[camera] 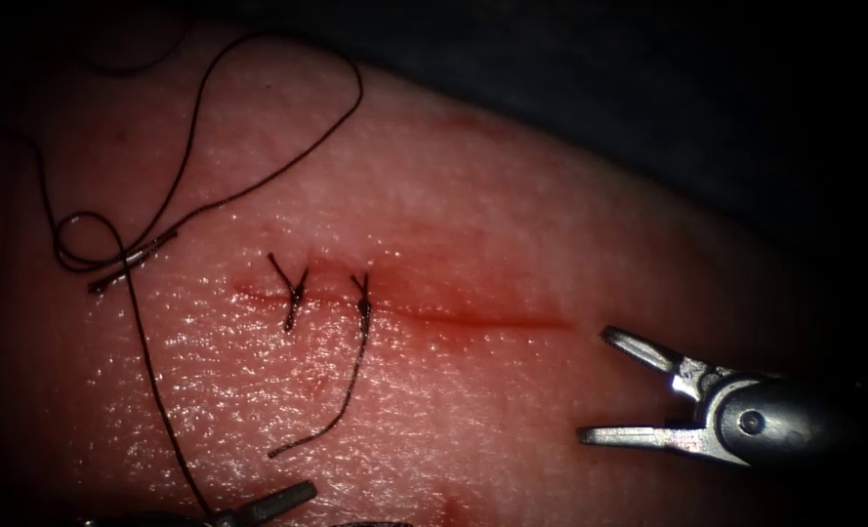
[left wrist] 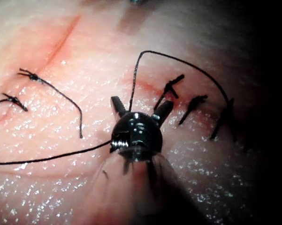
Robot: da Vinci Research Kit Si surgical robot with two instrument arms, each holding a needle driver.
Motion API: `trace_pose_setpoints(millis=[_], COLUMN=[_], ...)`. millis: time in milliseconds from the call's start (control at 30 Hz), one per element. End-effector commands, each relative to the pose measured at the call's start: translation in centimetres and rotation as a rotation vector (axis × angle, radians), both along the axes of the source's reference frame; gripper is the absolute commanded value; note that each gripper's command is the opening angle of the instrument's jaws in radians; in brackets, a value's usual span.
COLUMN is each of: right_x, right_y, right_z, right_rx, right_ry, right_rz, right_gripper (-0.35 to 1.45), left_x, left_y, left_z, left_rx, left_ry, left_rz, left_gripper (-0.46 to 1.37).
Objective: Wound Closure
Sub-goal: Place the suture on the pad
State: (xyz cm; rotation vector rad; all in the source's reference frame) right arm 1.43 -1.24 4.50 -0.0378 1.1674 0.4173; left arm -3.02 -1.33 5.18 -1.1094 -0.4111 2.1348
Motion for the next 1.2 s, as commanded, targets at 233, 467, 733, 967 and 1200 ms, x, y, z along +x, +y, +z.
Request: trace_pose_setpoints(millis=[233, 467, 733, 967, 1200], right_x=[0.01, 0.01, 0.02, 0.03, 0.04], right_y=[0.0, -0.02, -0.02, -0.01, -0.01], right_z=[0.0, -0.02, -0.02, -0.02, -0.02], right_rx=[0.0, 0.0, -0.005, -0.005, -0.005], right_ry=[0.001, 0.002, 0.0, 0.0, 0.0], right_rz=[-0.002, -0.003, -0.005, -0.005, -0.005], right_gripper=[0.95, 0.95, 0.96, 0.96, 0.96], left_x=[-0.03, 0.26, 0.7, 0.82, 0.6], left_y=[-0.36, -0.59, -0.27, 0.15, 0.47], left_z=[0.79, 1.18, 0.74, -0.16, -0.83], left_rx=[-0.087, -0.14, -0.153, -0.197, -0.177], left_ry=[-0.035, -0.005, 0.033, 0.063, -0.014], left_rz=[0.016, 0.002, -0.021, -0.015, -0.06], left_gripper=[1.26, 1.25, 1.35, 1.35, 1.13])
